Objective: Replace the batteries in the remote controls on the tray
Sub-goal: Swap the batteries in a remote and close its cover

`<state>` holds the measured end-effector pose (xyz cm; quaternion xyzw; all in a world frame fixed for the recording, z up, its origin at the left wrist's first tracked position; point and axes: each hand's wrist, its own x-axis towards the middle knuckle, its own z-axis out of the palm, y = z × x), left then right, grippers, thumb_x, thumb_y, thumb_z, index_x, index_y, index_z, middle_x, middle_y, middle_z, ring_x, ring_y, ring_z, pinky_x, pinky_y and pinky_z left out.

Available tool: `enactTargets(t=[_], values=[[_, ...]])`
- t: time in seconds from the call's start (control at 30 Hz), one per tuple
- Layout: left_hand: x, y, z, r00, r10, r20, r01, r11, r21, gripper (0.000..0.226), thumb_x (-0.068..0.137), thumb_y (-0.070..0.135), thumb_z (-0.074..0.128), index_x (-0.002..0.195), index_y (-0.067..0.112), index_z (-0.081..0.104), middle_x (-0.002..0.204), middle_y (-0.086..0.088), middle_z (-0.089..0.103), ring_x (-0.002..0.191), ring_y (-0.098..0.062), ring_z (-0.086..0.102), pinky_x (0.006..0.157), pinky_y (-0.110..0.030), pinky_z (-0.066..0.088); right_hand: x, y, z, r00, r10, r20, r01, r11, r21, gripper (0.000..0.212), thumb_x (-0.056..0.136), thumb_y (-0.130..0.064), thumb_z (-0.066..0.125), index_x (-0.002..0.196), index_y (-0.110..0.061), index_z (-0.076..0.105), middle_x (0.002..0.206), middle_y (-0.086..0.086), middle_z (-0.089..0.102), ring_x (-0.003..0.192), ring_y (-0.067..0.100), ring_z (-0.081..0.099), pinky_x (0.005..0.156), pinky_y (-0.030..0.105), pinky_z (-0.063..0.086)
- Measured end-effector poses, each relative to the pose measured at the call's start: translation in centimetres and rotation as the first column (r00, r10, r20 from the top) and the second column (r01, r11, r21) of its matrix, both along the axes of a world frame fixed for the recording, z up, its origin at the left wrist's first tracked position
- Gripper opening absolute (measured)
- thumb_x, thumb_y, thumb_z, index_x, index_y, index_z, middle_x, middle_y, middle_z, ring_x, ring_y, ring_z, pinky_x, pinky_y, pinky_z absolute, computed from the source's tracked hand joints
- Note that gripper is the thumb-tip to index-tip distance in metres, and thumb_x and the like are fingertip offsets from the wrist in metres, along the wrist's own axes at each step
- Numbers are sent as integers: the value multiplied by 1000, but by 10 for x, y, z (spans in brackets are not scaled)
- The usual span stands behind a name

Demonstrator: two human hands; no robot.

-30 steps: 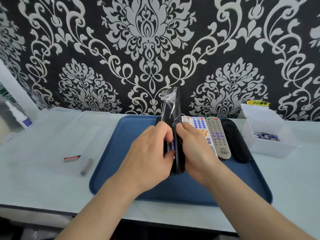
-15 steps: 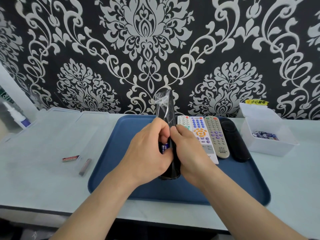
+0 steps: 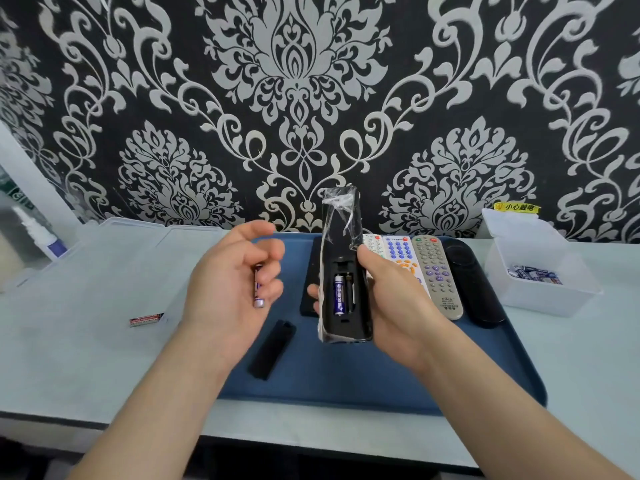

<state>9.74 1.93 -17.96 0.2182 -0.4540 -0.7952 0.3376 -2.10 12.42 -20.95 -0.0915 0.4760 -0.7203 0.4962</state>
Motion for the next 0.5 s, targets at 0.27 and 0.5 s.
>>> enactTargets(t=[0.27, 0.5], values=[[1, 11, -24, 877, 338, 340, 325, 103, -940, 22, 74, 33, 68, 94, 28, 75, 94, 19, 62, 85, -2, 58, 77, -20, 47, -2, 3, 1, 979, -16, -203, 29, 998, 63, 37, 104, -36, 40, 115, -11, 65, 109, 21, 70, 86, 29, 67, 82, 55, 55], [-1, 15, -23, 849, 428, 311, 396, -125, -910, 26, 74, 43, 54, 86, 27, 71, 92, 18, 61, 75, -8, 50, 51, -33, 50, 1, 4, 2, 956, -6, -292, 28, 997, 70, 33, 104, -36, 40, 110, -13, 63, 96, 12, 68, 83, 26, 67, 77, 53, 57]])
